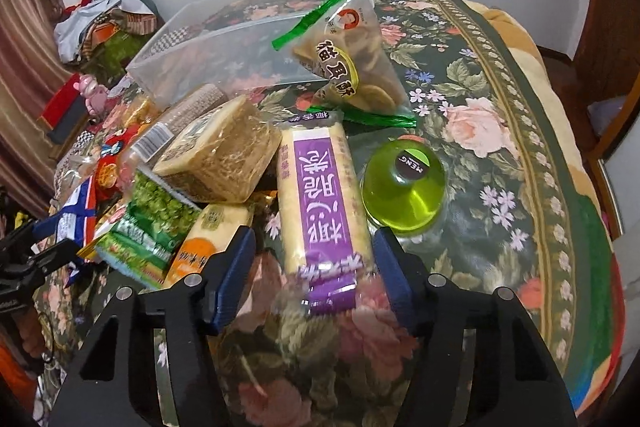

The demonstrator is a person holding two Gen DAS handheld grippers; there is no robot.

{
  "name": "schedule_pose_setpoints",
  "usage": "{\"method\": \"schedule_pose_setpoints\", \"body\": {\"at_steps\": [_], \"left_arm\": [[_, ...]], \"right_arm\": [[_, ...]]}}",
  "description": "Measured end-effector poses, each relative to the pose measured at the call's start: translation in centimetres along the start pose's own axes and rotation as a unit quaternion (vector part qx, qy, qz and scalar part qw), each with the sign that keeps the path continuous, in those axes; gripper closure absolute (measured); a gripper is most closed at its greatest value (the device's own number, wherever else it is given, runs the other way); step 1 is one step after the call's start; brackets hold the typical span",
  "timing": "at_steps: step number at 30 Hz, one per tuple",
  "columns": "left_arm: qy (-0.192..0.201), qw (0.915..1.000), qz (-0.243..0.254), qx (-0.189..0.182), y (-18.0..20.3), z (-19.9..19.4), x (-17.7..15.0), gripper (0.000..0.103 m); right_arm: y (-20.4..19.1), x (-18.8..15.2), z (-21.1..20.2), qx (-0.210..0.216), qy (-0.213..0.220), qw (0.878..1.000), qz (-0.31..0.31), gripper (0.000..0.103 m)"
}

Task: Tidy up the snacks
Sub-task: 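Grasp the blue-and-white chip bag with left tool while right grasps purple bread, then put the chip bag in the clear box with left tool while right drops purple bread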

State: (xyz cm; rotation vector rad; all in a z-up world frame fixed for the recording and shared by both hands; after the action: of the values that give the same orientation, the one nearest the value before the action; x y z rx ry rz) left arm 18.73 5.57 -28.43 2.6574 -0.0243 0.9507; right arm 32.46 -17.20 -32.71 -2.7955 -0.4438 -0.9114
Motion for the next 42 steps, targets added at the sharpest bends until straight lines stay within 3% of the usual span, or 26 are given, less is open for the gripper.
{"method": "schedule_pose_setpoints", "body": {"at_steps": [7, 19, 33, 42], "left_arm": [[-0.002, 1.0, 0.001, 0.001, 0.0, 0.8, 0.1, 0.021], [-0.021, 0.9997, -0.002, 0.012, 0.2, -0.2, -0.6, 0.025], [-0.03, 0.9994, 0.01, 0.011, 0.2, 0.9, -1.3, 0.019], [-0.017, 0.9994, 0.02, 0.021, 0.7, 0.6, -1.3, 0.037]], "right_arm": [[-0.4, 0.3, 0.7, -0.013, 0.001, 1.0, -0.009, 0.06], [-0.2, -2.7, -1.8, 0.008, -0.027, 0.999, -0.025, 0.058], [-1.1, -0.6, 0.9, -0.012, -0.012, 0.999, -0.031, 0.057], [-1.1, -0.8, -0.1, -0.025, 0.01, 0.999, -0.031, 0.06]]}}
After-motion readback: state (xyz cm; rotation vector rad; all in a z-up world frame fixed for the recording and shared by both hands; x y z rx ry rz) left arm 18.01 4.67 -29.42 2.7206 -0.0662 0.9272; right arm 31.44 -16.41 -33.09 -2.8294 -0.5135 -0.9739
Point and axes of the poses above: each gripper's, at about its wrist camera, not at the fingertips, and z roughly the way its jaws point, y to its right, x to its top, the point moved 10 cm from there along z, roughly the way its jaws point, and after that the axes turned 7 degrees about -x, right-handed, at the moved point
